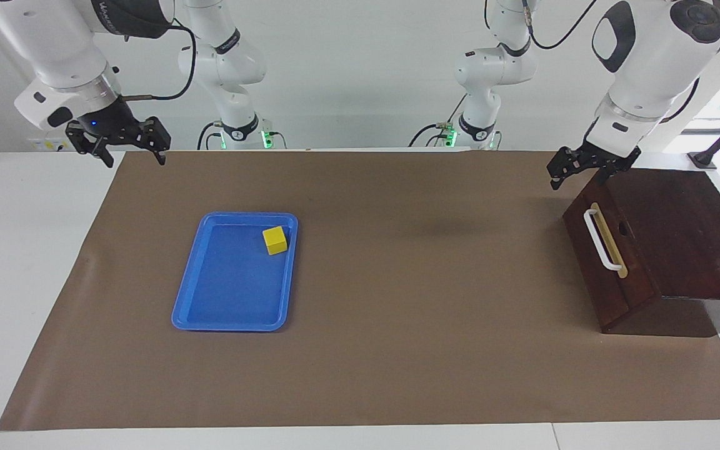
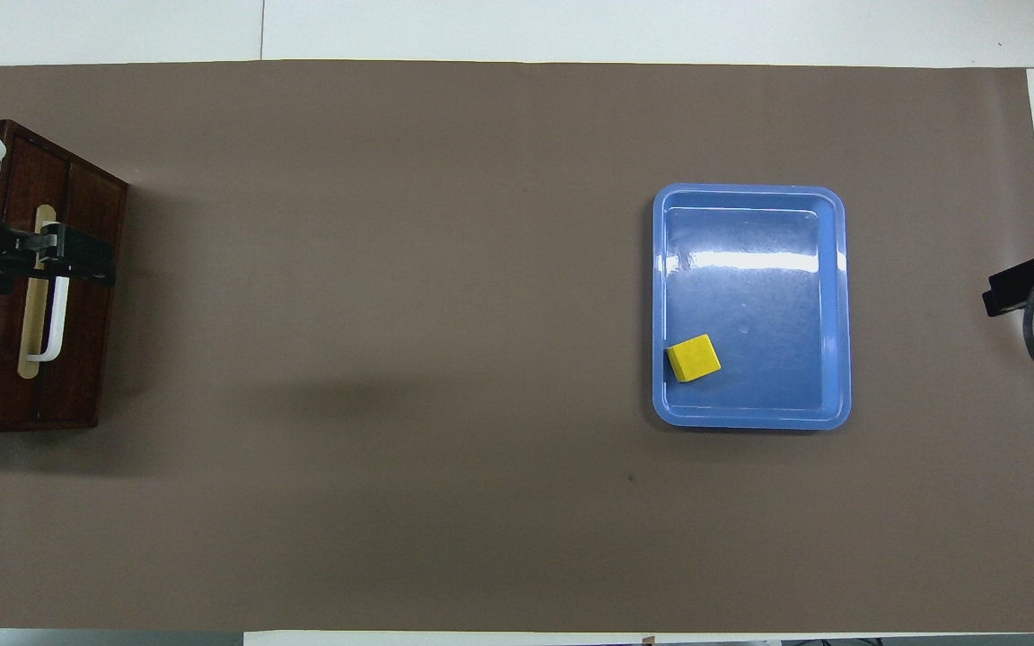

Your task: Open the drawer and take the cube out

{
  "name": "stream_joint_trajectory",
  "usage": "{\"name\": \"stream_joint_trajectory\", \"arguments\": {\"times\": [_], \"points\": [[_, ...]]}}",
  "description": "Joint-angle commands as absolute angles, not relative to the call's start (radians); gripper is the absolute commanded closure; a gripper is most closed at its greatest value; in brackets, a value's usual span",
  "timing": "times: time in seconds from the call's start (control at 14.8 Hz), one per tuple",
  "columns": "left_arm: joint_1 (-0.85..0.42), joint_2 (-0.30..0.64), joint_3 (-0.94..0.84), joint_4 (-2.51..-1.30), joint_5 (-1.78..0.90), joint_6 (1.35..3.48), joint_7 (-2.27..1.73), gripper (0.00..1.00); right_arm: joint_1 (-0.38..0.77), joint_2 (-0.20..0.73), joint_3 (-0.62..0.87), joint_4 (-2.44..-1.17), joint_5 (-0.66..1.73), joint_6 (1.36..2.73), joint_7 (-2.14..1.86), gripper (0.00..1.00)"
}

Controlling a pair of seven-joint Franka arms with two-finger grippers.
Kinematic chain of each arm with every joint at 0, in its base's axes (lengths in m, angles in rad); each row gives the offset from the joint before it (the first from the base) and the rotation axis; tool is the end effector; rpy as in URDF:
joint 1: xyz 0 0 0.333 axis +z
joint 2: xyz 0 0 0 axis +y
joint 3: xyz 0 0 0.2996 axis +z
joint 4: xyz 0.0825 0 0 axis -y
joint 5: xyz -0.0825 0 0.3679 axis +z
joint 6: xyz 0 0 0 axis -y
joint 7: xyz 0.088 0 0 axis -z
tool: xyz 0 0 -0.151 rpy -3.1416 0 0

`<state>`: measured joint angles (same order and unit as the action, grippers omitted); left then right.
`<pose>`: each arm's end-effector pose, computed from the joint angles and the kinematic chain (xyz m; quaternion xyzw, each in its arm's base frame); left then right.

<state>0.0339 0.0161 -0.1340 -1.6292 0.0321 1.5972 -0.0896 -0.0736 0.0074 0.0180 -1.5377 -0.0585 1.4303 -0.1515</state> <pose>0.5388 -0.0489 0.5312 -0.9996 0.0061 0.0224 0.0172 0.5192 -0.0384 0.5641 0.9969 0.0454 -0.0600 0.0230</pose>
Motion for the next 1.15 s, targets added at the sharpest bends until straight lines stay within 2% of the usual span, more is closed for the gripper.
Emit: {"name": "stream_joint_trajectory", "arguments": {"times": [0.0,0.27,0.47,1.08], "points": [[0.035,0.011,-0.129,-1.625,0.017,1.580,-0.071,0.00,-0.098,-0.021,0.035,-1.632,-0.072,1.517,-0.173,0.00],[0.025,0.017,-0.130,-1.608,0.017,1.571,-0.071,0.00,-0.115,0.005,0.035,-1.637,-0.048,1.586,-0.121,0.00],[0.025,0.014,-0.132,-1.609,0.000,1.569,-0.061,0.00,-0.130,0.023,0.035,-1.586,0.000,1.543,-0.110,0.00],[0.034,0.012,-0.129,-1.611,-0.005,1.557,0.008,0.00,-0.120,0.015,0.035,-1.595,-0.015,1.546,-0.109,0.00]]}}
